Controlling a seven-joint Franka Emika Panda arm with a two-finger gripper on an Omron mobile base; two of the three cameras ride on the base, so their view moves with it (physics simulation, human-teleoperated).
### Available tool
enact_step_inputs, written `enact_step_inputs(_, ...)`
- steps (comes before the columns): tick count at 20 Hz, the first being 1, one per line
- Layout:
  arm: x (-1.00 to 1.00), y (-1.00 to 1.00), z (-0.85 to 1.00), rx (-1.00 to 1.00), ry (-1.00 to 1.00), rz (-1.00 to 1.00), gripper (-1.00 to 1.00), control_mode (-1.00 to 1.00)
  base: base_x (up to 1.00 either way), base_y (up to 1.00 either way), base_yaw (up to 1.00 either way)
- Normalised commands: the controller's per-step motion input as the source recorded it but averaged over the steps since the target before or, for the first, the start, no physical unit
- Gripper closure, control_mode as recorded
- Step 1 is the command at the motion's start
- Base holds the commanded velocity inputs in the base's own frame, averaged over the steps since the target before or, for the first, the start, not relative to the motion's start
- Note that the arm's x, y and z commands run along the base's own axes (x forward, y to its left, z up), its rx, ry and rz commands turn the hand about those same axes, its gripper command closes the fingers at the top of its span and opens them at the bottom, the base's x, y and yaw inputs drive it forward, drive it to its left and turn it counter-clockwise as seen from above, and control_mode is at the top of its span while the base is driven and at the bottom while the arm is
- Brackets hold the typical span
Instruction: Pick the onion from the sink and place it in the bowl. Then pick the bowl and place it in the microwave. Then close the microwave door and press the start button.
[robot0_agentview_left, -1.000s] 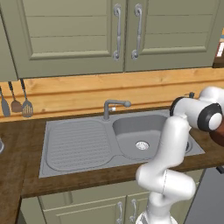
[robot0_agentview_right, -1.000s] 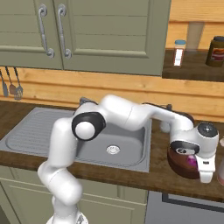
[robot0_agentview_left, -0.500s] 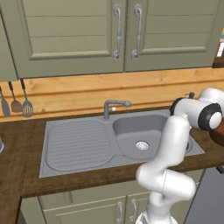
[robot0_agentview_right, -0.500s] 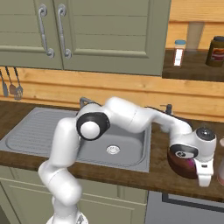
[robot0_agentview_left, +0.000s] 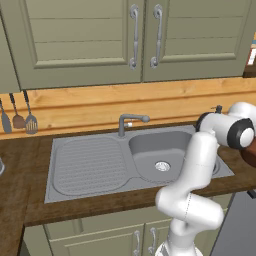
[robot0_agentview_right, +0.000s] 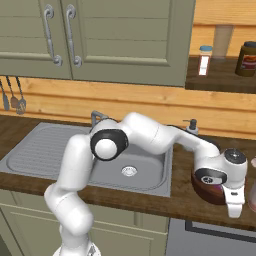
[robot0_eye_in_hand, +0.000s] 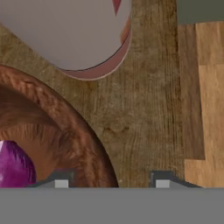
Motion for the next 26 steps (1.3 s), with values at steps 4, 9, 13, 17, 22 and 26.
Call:
enact_step_inputs(4, -0.4, 0.05, 0.03, 0.0, -0.16, 0.0, 1.0, -1.0, 0.0, 0.0, 0.0)
enact_step_inputs(9, -0.68, 0.29, 0.45, 0.0, -0.19, 0.0, 1.0, -1.0, 0.0, 0.0, 0.0)
enact_step_inputs(13, -0.68, 0.66, 0.59, 0.0, -0.14, 0.0, 1.0, -1.0, 0.0, 0.0, 0.0)
enact_step_inputs(17, -0.42, 0.81, 0.56, -0.02, -0.08, 0.0, 1.0, -1.0, 0.0, 0.0, 0.0)
enact_step_inputs(22, -0.02, 0.65, 0.56, -0.06, 0.0, 0.0, 1.0, -1.0, 0.0, 0.0, 0.0)
enact_step_inputs(26, 0.0, 0.54, 0.39, -0.02, 0.0, 0.0, 1.0, -1.0, 0.0, 0.0, 0.0)
